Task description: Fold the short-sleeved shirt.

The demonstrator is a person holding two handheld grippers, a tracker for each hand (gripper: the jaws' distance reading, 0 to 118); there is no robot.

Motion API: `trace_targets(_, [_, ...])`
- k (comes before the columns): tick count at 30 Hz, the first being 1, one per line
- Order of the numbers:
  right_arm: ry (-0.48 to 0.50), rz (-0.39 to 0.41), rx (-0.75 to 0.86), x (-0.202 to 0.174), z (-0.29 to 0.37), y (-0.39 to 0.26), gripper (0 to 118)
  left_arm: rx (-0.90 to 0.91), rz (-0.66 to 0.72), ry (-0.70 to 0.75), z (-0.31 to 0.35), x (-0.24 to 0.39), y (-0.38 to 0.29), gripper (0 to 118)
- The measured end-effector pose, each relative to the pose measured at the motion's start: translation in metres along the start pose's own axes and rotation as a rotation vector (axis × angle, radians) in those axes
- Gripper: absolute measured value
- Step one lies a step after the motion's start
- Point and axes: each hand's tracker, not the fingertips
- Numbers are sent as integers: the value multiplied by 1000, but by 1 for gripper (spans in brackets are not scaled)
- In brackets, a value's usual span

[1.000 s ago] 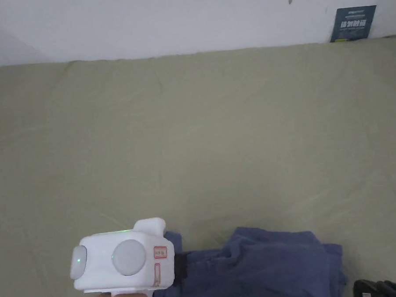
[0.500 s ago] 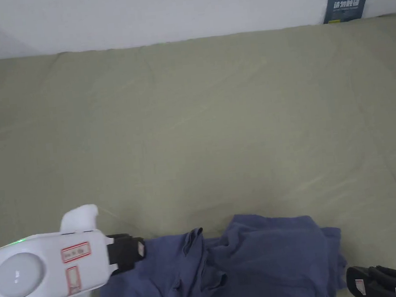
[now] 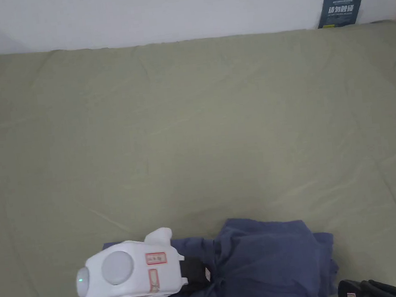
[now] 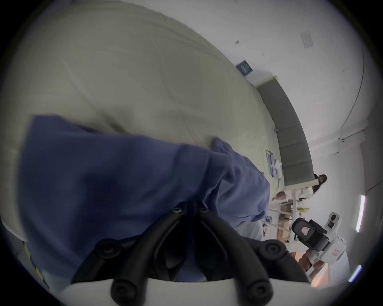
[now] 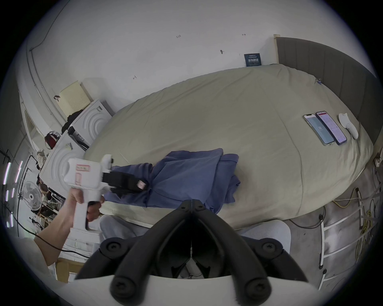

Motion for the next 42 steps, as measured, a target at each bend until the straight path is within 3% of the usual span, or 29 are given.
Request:
trace_targets(1, [-2, -6, 2, 1, 1, 0, 0, 34, -68, 44, -5, -1, -1, 6])
trace_targets(4, [-2, -11, 2, 4, 1, 0, 0, 29, 65, -60, 13, -10, 6, 6])
trace_targets(10, [9, 13, -2, -3, -5, 7, 0, 190, -58, -20, 116, -23, 9, 6])
trace_targets(17, [34, 58, -8, -25, -15, 17, 0, 304, 95, 187, 189, -96, 4, 7])
trace_targets(20, [35, 81, -20, -31, -20, 15, 0, 274, 114, 130, 187, -120, 2, 10])
trace_targets(21, [38, 84, -26, -33, -22, 15, 0, 236, 125, 50, 184, -126, 2, 23])
trace_targets(22, [37, 86, -31, -35, -23, 15, 0, 222, 137, -5, 178, -132, 5, 74])
trace_targets(23, [36, 89, -36, -36, -24, 14, 0, 214, 153, -56, 171, -136, 5, 116])
trace_targets(24, [38, 93, -42, -37, -24, 14, 0, 179, 152, -71, 162, -138, 6, 118])
trace_targets(25, [38, 96, -45, -38, -25, 13, 0, 281, 102, -96, 160, -138, 9, 117])
trace_targets(26, [35, 94, -46, -39, -25, 12, 0, 177, 154, -101, 155, -151, -3, 117])
trace_targets(29, [35, 74, -56, -38, -25, 11, 0, 180, 193, -173, 134, -159, -12, 117])
trace_targets(33, [23, 59, -70, -33, -27, 8, 0, 162, 155, -311, 108, -133, 14, 117])
trace_targets(34, [20, 57, -71, -33, -28, 8, 0, 177, 141, -349, 101, -162, 24, 113])
trace_targets(35, [19, 56, -73, -31, -29, 7, 0, 184, 164, -377, 96, -165, 27, 92])
trace_targets(36, [20, 51, -74, -31, -29, 7, 0, 189, 209, -373, 95, -166, 28, 44])
trace_targets(37, [23, 46, -74, -31, -29, 6, 0, 161, 219, -405, 94, -167, 30, 14])
trace_targets(39, [33, 43, -72, -32, -29, 6, 0, 148, 142, -181, 85, -170, 18, 14])
trace_targets(40, [35, 41, -71, -32, -29, 5, 0, 167, 86, -166, 85, -181, 18, 14])
trace_targets(42, [39, 39, -68, -30, -27, 4, 0, 216, 204, -215, 95, -180, 18, 14])
